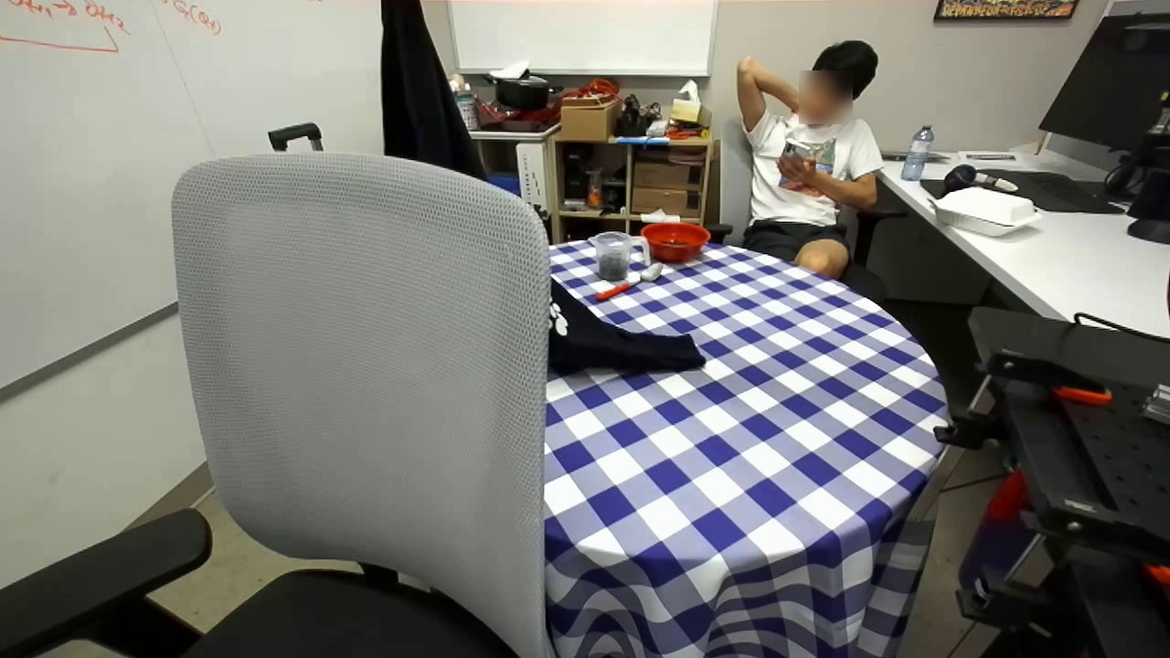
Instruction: Hang the black shirt on the backrest of the grey chair
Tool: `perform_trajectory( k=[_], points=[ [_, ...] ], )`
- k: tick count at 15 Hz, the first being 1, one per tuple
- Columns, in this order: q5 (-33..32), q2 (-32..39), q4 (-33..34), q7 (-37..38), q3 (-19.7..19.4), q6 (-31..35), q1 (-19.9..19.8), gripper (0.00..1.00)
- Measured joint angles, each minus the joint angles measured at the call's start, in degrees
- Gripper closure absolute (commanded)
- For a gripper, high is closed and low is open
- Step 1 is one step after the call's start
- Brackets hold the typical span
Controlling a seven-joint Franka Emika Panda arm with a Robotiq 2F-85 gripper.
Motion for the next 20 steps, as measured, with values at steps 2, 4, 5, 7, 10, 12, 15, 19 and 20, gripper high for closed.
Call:
perform_trajectory(
  k=[2,4,5,7,10,12,15,19,20],
  points=[
    [0.0,-1.3,1.4,-0.2,1.0,-0.8,0.9,0.99],
    [0.0,-2.2,2.9,-0.7,1.8,-1.9,2.3,0.99],
    [0.0,-2.6,3.6,-1.1,2.2,-2.6,3.1,0.99],
    [-0.1,-3.5,5.1,-2.3,3.1,-4.5,5.0,0.99],
    [-0.1,-5.5,7.0,-4.9,4.7,-7.7,7.7,0.99],
    [-0.3,-7.5,7.7,-6.1,5.5,-9.7,9.5,0.99],
    [-1.1,-11.2,7.6,-6.8,6.0,-11.5,11.6,0.99],
    [-2.4,-14.7,4.3,-8.0,7.3,-11.6,14.0,0.99],
    [-2.4,-15.1,2.7,-8.8,8.0,-11.6,14.6,0.99]
  ],
)
